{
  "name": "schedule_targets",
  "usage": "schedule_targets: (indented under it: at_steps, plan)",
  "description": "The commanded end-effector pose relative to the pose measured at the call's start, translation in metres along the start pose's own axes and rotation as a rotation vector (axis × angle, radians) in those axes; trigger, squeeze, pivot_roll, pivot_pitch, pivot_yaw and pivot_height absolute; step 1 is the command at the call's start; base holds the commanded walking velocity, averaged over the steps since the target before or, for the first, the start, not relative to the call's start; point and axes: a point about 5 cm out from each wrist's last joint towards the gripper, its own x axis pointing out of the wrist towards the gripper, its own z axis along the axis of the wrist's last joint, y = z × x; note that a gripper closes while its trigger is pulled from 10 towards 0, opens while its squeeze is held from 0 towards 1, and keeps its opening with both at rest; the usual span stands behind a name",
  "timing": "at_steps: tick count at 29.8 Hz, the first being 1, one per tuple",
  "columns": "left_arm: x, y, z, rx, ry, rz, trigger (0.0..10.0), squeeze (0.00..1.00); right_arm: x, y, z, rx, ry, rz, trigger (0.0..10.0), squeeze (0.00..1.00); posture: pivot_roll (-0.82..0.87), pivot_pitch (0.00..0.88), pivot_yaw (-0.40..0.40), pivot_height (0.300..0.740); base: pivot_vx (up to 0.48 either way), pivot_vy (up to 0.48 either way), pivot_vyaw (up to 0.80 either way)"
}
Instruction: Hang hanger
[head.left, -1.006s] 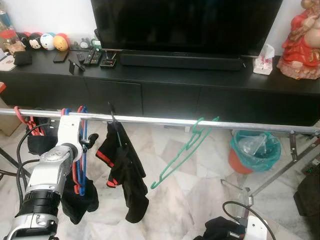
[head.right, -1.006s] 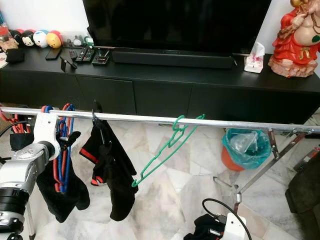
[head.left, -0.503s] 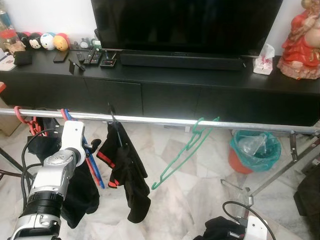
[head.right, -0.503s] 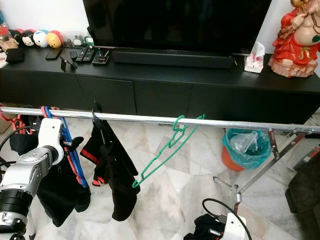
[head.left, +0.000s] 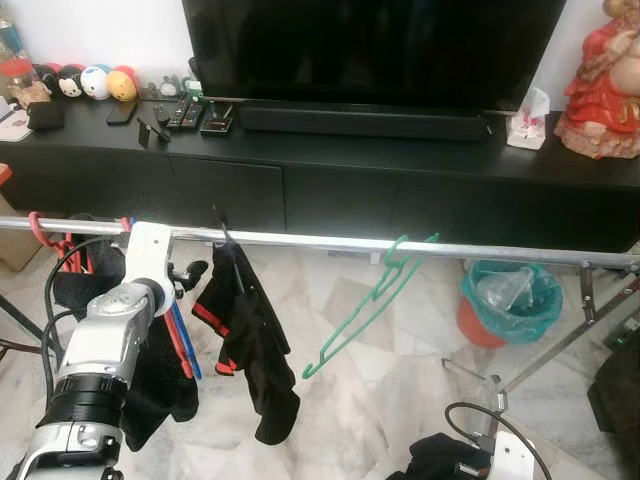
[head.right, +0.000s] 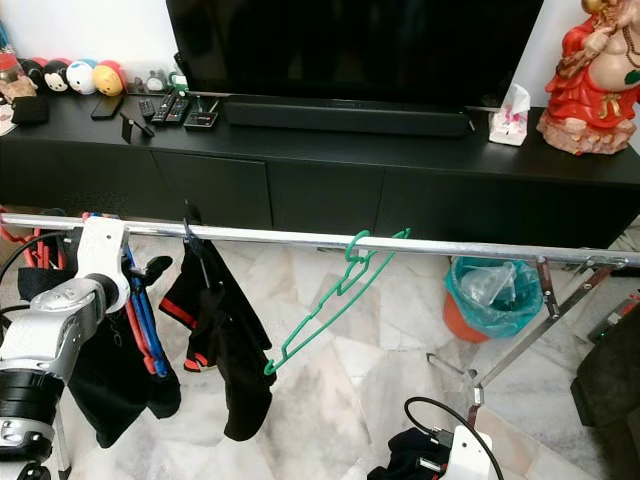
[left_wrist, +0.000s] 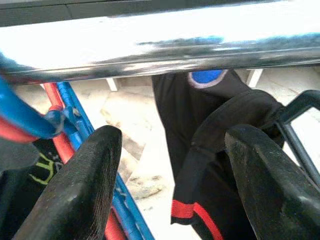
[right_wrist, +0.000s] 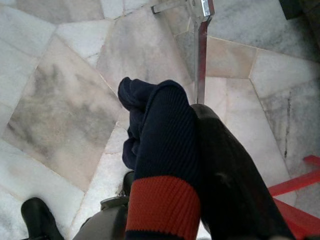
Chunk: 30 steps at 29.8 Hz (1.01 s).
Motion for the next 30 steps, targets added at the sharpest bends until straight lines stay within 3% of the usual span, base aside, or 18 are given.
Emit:
schedule_targets:
  at_steps: [1,12,22,30]
  plan:
    - [0.0,0.002,-0.001,0.012,0.016,0.02,10.0,0.0,0.0,0.002,0.001,-0.005,-0.001,0.005,10.0,0.0,0.03,0.039,0.01,0.74,0.0,0.0,0.0]
    - [-0.001,0.014,-0.001,-0.009,-0.004,0.103,10.0,0.0,0.0,0.002,0.0,-0.005,0.0,0.006,10.0,0.0,0.03,0.042,0.011,0.74,0.0,0.0,0.0]
    - [0.003,0.005,0.005,-0.043,-0.063,0.066,10.0,0.0,0.0,0.001,0.0,-0.006,0.001,0.004,10.0,0.0,0.03,0.039,0.01,0.74,0.0,0.0,0.0]
    - [-0.004,0.002,0.029,0.009,-0.085,0.003,10.0,0.0,0.0,0.0,-0.001,-0.011,0.004,0.007,10.0,0.0,0.03,0.033,0.008,0.74,0.0,0.0,0.0]
